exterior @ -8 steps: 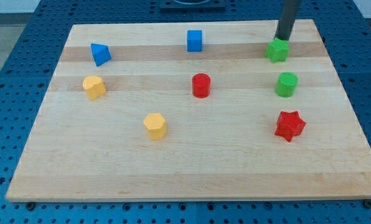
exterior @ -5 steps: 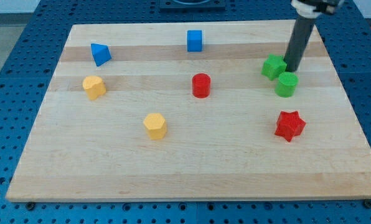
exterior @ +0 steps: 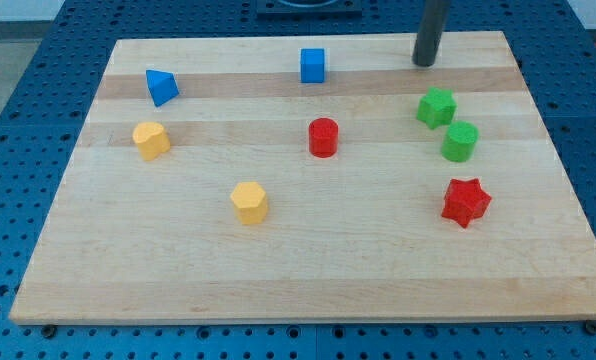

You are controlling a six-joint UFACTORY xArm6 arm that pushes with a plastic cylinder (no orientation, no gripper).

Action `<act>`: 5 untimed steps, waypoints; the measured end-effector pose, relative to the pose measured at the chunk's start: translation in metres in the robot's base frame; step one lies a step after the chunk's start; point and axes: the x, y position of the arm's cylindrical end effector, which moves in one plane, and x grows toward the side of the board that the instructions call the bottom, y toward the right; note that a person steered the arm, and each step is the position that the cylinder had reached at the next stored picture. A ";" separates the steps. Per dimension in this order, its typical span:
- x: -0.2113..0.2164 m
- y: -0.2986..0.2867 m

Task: Place the arm towards the top left of the green star

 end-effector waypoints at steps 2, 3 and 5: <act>0.031 0.006; 0.063 0.006; 0.143 0.006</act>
